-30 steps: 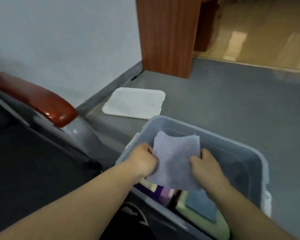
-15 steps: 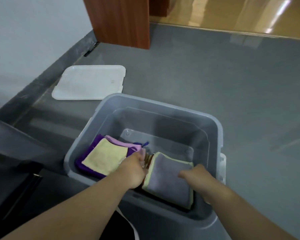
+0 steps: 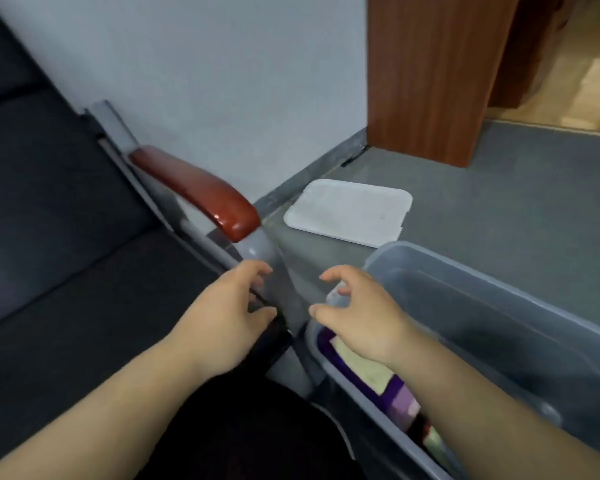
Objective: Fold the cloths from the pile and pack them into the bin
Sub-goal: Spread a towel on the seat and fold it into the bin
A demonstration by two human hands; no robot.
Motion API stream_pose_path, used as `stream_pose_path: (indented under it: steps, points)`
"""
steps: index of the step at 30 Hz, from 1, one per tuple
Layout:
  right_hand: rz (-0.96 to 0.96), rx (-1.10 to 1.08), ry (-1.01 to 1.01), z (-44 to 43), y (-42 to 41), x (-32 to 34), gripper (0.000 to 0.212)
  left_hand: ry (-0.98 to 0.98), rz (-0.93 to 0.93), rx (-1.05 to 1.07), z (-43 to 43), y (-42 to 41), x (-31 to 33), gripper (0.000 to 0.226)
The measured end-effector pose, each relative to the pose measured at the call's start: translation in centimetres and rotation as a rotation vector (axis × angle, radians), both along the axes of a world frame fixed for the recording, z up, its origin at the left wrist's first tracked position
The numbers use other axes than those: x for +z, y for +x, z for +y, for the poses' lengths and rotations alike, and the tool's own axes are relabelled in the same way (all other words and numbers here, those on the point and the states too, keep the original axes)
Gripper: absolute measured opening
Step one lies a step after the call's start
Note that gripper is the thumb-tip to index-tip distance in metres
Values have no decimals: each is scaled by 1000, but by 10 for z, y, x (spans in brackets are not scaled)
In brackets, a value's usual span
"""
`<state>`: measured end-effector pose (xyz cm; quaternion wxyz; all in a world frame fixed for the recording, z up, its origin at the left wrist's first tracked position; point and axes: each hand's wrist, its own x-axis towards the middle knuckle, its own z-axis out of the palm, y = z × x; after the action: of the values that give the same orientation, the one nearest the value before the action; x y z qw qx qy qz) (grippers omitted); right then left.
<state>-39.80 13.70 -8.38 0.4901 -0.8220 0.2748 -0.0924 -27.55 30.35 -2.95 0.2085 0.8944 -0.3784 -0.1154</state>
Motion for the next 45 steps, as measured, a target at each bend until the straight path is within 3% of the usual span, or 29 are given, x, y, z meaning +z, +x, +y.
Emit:
stream_pose_path:
  steps: [10,22,34,37,41,45]
  points:
    - [-98,646,-165,224,151,85,38,-238,-39,652,269,43,24,45]
    - [-84,1076,-279,476,245,84,34,-339,-67,1168,525,50,9,43]
    - [-65,1207,-304,622,295,41,41,-126,-48,1362,619,63,-23,53]
    - [-43,1265,-436,646,300,31,51,-171,12,1374,629,63,-30,53]
    - [-23,1289,-650,667,306,19,24,-134,10,1359,637,62,-35,55]
    - [-113,1214,-512,669,306,34,7,-141,-7,1347,639,62,-37,55]
